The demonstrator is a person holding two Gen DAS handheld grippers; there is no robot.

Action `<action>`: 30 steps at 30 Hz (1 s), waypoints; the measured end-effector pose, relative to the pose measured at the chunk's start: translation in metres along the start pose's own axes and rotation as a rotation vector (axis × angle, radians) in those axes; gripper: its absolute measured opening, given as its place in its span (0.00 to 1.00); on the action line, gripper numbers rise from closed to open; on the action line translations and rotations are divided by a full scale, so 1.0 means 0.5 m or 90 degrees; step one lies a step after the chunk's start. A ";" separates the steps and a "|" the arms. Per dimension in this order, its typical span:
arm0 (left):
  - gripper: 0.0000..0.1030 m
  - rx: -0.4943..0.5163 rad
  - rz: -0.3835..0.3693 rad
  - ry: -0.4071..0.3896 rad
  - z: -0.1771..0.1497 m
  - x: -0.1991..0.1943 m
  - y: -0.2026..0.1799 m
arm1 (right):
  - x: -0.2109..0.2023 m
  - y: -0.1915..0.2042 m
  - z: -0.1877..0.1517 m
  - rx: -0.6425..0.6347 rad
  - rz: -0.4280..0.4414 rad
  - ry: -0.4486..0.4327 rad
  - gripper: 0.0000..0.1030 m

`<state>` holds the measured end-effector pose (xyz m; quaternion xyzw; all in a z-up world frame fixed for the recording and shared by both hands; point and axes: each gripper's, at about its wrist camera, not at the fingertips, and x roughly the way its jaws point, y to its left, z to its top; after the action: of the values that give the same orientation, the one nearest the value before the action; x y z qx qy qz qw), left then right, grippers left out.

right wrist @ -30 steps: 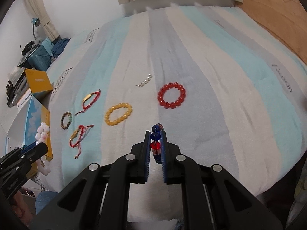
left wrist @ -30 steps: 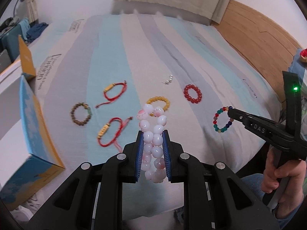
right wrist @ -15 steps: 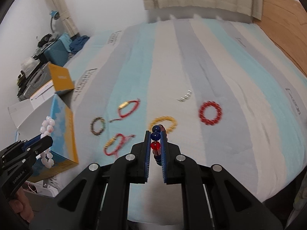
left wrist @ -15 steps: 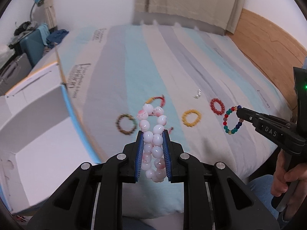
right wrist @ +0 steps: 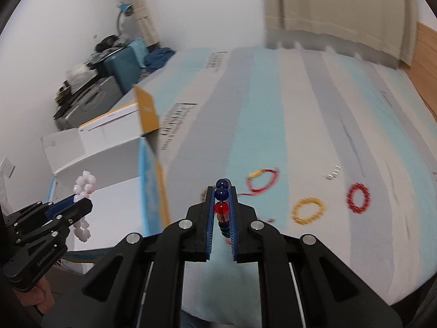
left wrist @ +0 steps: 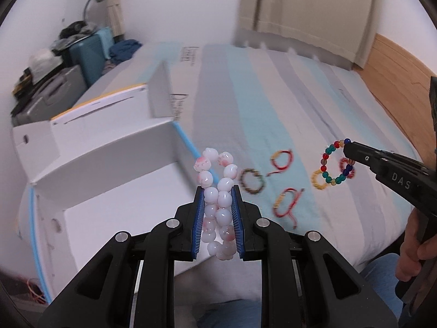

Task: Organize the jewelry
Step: 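Carry both held bracelets over the open white box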

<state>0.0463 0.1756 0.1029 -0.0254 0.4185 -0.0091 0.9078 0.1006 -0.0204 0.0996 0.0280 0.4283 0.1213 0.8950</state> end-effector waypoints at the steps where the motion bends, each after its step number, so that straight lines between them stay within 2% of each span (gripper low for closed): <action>1: 0.18 -0.005 0.005 0.000 -0.001 -0.004 0.015 | 0.001 0.018 0.004 -0.007 0.005 -0.001 0.09; 9: 0.18 -0.054 0.050 0.011 -0.032 -0.015 0.127 | 0.033 0.175 0.012 -0.071 0.055 0.010 0.09; 17: 0.18 -0.109 0.083 0.037 -0.081 -0.003 0.235 | 0.081 0.293 -0.011 -0.126 0.096 0.033 0.09; 23: 0.18 -0.143 0.095 0.066 -0.118 0.023 0.295 | 0.131 0.349 -0.036 -0.154 0.107 0.063 0.09; 30: 0.18 -0.173 0.111 0.107 -0.157 0.060 0.344 | 0.203 0.380 -0.065 -0.163 0.107 0.112 0.09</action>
<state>0.0052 0.3430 0.0200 -0.1104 0.4911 0.1242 0.8551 0.1000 0.1863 0.0313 -0.0612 0.4820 0.2515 0.8371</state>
